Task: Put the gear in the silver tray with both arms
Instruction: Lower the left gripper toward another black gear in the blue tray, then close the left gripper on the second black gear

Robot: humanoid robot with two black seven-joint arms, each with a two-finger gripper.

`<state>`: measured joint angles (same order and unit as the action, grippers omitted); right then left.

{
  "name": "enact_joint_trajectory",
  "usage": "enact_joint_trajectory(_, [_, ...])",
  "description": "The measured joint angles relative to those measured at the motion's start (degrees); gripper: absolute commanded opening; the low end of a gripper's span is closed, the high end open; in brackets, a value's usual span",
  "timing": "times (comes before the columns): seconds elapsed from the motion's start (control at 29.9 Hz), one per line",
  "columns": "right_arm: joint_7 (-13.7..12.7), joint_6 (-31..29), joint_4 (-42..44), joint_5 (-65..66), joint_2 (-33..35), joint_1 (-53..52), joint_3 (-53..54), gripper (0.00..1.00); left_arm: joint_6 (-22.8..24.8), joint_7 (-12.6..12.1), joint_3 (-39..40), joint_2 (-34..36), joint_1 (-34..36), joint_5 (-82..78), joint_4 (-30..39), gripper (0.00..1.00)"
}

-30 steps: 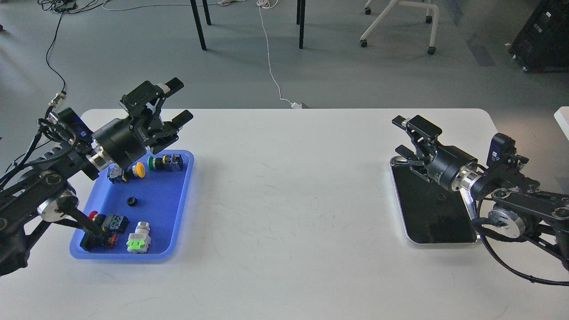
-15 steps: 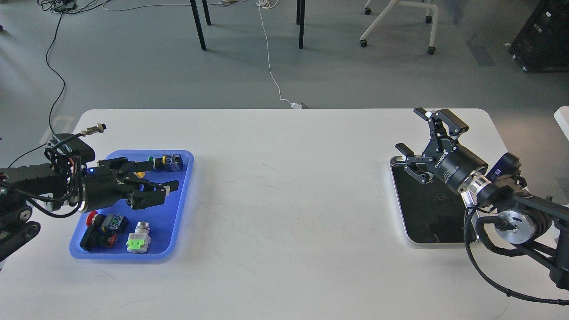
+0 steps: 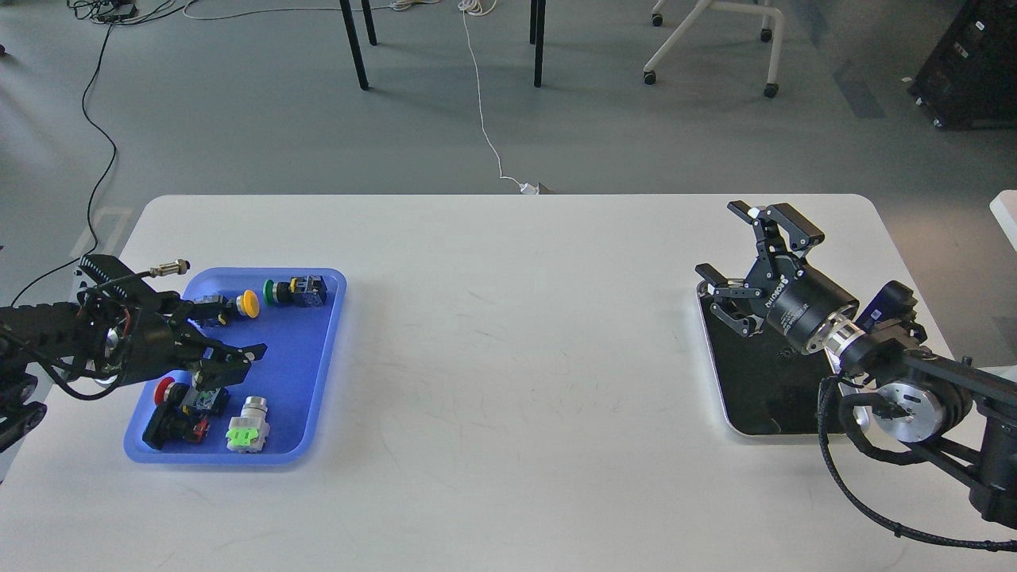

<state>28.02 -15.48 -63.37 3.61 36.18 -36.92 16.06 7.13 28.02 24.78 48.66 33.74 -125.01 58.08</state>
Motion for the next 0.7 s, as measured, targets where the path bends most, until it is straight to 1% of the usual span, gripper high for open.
enact_joint_trajectory(0.13, [0.0,0.0,0.0,0.0,0.0,0.1,0.0,0.96,1.1,0.0,-1.8,-0.5,1.5,0.0,-0.9,0.89])
enact_joint_trajectory(0.33, [0.0,0.0,0.0,0.1,0.0,0.1,0.0,0.96,7.7,0.0,-2.0,-1.2,2.5,0.0,-1.0,0.90])
enact_joint_trajectory(0.57, [0.0,0.0,0.0,0.1,0.0,0.0,0.0,0.96,12.5,0.0,-2.0,-1.6,3.0,0.0,-1.1,0.90])
enact_joint_trajectory(0.7, [0.0,0.0,0.0,0.1,0.0,0.0,0.0,0.96,13.6,0.0,-2.0,-2.5,3.4,0.0,-2.4,0.89])
